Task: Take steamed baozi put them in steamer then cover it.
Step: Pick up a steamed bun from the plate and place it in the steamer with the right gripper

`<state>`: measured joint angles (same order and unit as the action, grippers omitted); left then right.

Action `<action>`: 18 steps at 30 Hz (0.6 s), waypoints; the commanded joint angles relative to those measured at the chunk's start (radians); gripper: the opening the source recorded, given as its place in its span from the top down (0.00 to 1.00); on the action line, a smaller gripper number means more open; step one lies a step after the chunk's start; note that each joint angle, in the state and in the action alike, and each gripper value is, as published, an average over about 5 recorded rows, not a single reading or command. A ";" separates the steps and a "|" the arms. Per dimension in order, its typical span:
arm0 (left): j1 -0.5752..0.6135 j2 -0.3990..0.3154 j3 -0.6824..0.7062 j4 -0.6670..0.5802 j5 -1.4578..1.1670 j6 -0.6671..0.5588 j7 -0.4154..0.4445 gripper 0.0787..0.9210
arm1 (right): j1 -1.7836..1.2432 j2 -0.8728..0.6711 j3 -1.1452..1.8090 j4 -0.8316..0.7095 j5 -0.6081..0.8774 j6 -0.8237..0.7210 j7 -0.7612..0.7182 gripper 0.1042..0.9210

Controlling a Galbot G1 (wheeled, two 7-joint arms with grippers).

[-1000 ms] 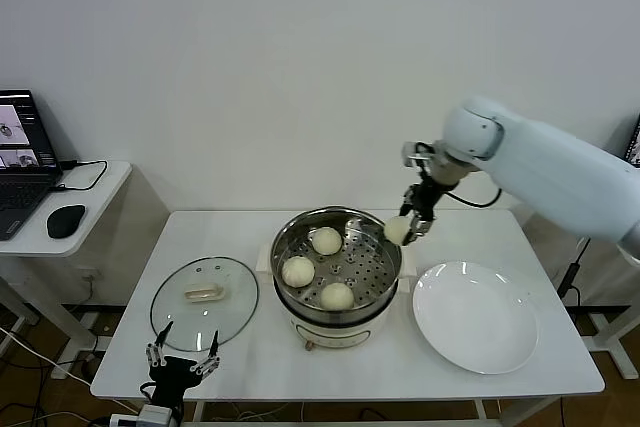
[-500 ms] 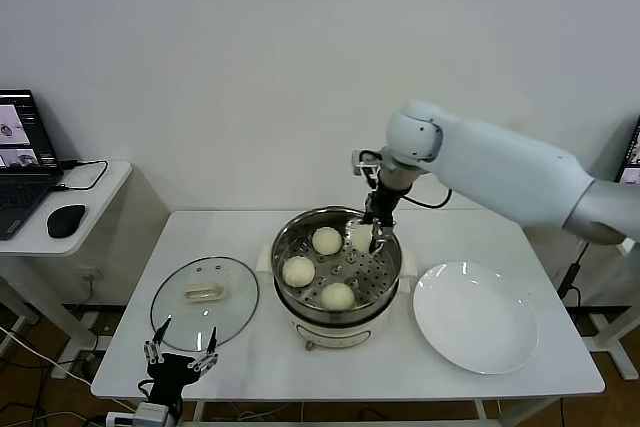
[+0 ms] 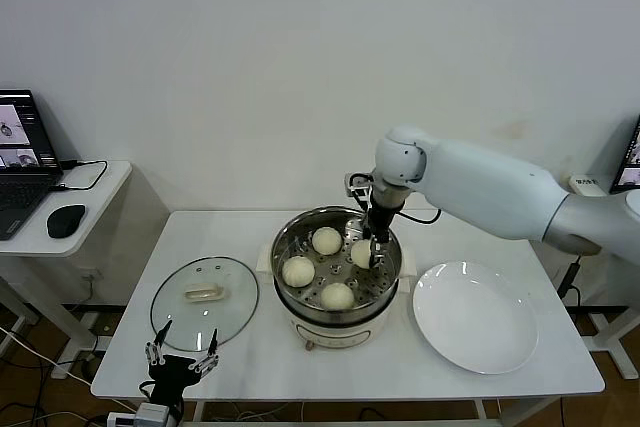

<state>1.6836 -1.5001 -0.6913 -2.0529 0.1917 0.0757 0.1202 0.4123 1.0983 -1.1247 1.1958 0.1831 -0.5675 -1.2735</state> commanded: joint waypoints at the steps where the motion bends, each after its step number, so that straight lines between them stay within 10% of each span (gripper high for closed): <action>1: 0.000 -0.001 0.000 0.005 -0.001 0.001 -0.002 0.12 | -0.032 0.006 0.000 -0.002 -0.031 0.000 -0.001 0.39; 18: 0.022 -0.013 0.009 -0.042 0.000 -0.020 -0.020 0.12 | -0.079 -0.189 0.390 0.094 0.052 -0.054 0.034 0.12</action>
<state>1.6986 -1.5094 -0.6840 -2.0723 0.1952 0.0760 0.1143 0.3805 1.0302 -1.0269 1.2351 0.1808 -0.5945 -1.2666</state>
